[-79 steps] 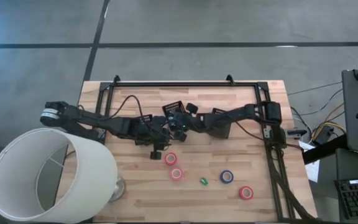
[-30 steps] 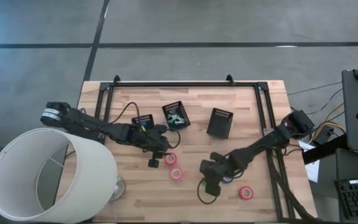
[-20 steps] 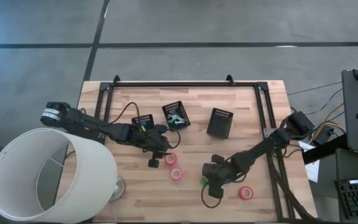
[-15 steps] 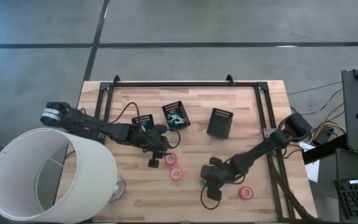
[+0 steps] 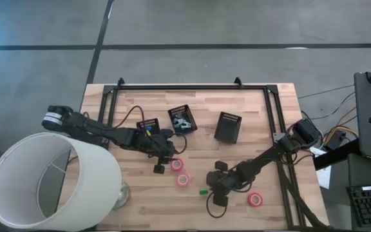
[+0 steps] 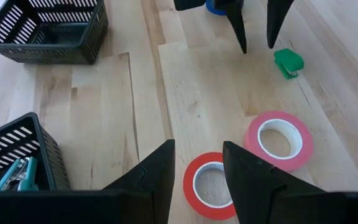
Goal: Pick and place Stapler, Stapler remover, tape
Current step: Put the green stapler into the left black bin
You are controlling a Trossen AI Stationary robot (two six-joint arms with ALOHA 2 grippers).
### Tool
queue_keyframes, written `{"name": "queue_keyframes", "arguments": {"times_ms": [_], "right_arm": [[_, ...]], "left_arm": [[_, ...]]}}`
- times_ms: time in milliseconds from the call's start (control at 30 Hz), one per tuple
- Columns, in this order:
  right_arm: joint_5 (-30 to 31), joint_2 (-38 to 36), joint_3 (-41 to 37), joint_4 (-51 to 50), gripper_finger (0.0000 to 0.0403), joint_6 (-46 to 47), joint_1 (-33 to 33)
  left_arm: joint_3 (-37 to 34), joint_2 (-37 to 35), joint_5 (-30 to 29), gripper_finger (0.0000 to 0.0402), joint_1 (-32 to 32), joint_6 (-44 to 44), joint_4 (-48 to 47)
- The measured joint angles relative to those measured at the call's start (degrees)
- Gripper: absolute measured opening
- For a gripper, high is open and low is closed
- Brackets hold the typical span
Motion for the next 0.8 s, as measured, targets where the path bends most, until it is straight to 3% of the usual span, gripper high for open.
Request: {"name": "queue_keyframes", "arguments": {"times_ms": [133,667,800], "right_arm": [[0.3,0.0,-0.1,4.9,0.0151,-6.7,0.7],[-1.0,4.7,-0.5,12.5,0.0157,-10.9,0.8],[1.9,6.3,-0.4,14.5,0.0158,-12.6,0.7]], "left_arm": [[0.0,0.0,0.0,0.0138,0.0,0.0,0.0],[-0.1,0.0,0.0,0.0138,0.0,0.0,0.0],[-0.1,0.0,0.0,0.0138,0.0,0.2,0.0]]}}
